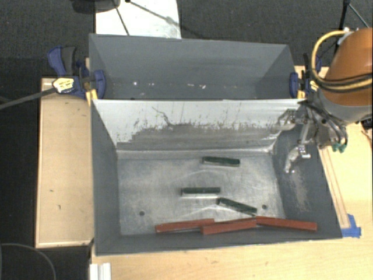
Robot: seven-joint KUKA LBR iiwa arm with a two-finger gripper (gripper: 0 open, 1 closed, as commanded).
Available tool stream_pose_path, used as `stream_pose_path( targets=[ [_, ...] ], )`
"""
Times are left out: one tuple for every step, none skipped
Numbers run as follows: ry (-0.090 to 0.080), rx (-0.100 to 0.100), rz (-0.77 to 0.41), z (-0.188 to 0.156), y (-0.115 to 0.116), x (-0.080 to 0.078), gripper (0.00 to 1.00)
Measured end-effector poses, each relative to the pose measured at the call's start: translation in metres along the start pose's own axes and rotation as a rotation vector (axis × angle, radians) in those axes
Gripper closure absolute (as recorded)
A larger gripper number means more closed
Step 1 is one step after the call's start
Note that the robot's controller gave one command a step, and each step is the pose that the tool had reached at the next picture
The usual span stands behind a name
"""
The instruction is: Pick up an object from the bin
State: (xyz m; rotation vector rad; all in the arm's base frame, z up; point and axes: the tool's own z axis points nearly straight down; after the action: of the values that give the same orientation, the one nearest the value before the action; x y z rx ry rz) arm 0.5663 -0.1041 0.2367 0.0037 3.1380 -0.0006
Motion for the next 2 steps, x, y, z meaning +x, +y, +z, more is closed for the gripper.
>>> stream_pose_path(
  targets=[
    [-0.003, 0.0, 0.007, 0.067, 0.035, 0.022, 0.0],
    [0.002, -0.002, -0.037, 0.076, 0.091, 0.029, 0.0]
  ],
)
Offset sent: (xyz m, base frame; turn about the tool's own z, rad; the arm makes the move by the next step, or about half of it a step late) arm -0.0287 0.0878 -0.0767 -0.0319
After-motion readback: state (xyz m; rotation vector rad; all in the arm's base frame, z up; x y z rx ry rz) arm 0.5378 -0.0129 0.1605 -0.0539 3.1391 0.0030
